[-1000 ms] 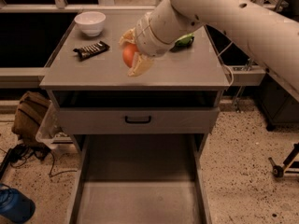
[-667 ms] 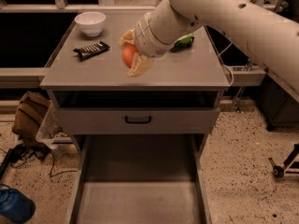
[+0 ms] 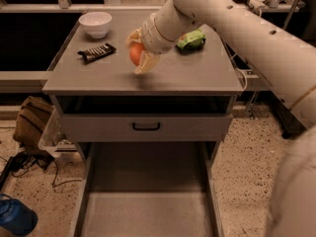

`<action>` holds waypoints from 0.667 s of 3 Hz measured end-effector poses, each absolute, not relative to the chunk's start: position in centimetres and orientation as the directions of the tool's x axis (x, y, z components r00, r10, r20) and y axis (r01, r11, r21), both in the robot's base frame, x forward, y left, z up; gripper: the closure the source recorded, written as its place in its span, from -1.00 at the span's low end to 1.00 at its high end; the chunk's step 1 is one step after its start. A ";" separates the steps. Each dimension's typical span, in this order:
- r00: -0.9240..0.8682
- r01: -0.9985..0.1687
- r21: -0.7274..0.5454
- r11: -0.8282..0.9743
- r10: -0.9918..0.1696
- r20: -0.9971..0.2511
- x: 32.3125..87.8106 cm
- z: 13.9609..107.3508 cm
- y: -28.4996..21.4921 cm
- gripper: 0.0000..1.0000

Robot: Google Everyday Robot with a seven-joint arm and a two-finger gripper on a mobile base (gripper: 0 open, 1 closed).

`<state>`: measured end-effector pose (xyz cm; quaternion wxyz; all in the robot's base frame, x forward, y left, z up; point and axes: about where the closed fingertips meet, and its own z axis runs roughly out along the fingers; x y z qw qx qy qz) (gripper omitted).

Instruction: Pick orange from middle drawer and place on counter

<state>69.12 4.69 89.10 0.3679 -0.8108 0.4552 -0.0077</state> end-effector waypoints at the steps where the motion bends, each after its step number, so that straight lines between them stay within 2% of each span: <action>1: 0.598 -0.750 -0.561 -0.350 -0.722 -0.349 72.4 87.6 4.7 1.00; 2: 0.604 -0.754 -0.551 -0.358 -0.709 -0.365 74.8 88.1 4.6 1.00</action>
Offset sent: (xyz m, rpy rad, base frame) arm 0.0936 -0.0103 0.0105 0.0150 0.0764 0.0676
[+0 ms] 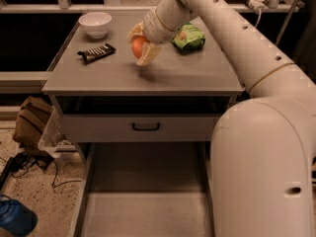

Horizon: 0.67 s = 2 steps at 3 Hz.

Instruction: Pick orange from middle drawer and place on counter

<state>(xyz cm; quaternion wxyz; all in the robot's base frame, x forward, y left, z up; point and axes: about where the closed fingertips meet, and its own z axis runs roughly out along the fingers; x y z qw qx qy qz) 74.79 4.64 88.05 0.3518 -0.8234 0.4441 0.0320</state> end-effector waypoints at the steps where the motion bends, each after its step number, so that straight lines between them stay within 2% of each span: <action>1: 0.600 -0.760 -0.547 -0.352 -0.703 -0.382 75.7 88.5 4.6 1.00; 2: 0.586 -0.779 -0.526 -0.342 -0.697 -0.414 76.0 88.2 4.5 1.00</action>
Offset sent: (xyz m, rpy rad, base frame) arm 0.0214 -0.0104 0.0087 0.0521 0.0814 -0.0092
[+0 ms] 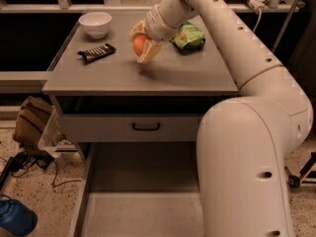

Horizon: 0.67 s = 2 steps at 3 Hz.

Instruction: Pick orange from middle drawer and place on counter

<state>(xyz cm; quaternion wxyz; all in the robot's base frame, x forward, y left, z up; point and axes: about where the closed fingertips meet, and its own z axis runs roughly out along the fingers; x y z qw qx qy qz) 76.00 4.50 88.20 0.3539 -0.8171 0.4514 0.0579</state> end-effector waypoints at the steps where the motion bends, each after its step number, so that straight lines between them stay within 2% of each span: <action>1: 0.560 -0.812 -0.474 -0.339 -0.679 -0.474 76.1 86.9 4.9 1.00; 2: 0.561 -0.813 -0.472 -0.341 -0.677 -0.476 76.0 86.8 4.9 0.96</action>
Offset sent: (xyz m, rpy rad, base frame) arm 0.0067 -0.0006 -0.0149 0.0356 0.1486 0.0345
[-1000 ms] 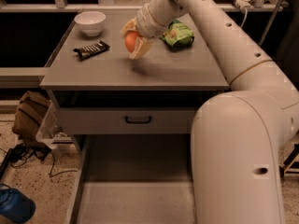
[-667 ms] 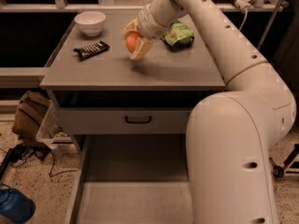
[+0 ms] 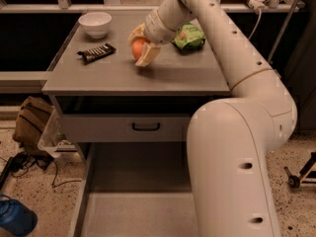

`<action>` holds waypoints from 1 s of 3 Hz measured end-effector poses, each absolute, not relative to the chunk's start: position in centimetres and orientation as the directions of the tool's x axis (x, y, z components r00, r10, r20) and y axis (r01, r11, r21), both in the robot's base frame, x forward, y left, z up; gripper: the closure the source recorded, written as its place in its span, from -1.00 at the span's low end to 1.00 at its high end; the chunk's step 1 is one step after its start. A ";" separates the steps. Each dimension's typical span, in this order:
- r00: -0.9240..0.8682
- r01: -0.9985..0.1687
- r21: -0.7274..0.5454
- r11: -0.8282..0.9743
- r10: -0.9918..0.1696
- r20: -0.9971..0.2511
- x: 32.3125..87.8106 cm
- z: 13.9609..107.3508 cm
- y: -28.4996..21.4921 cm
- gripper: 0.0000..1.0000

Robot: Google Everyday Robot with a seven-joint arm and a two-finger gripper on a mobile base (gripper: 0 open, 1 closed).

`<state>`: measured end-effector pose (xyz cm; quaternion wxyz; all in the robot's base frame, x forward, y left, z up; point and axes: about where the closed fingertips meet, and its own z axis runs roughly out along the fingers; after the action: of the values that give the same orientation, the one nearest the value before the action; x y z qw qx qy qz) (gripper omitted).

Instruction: Pick orange from middle drawer and place on counter

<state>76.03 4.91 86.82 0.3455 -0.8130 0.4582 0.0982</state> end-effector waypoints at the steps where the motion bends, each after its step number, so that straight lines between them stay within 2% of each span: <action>1: 0.561 -0.813 -0.472 -0.341 -0.677 -0.476 76.0 86.8 4.9 0.60; 3: 0.561 -0.813 -0.472 -0.341 -0.677 -0.476 76.0 86.8 4.9 -0.37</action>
Offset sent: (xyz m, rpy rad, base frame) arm 0.0000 0.0000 0.0000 0.0000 0.0000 0.0000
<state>76.03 4.92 86.82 0.3455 -0.8130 0.4582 0.0982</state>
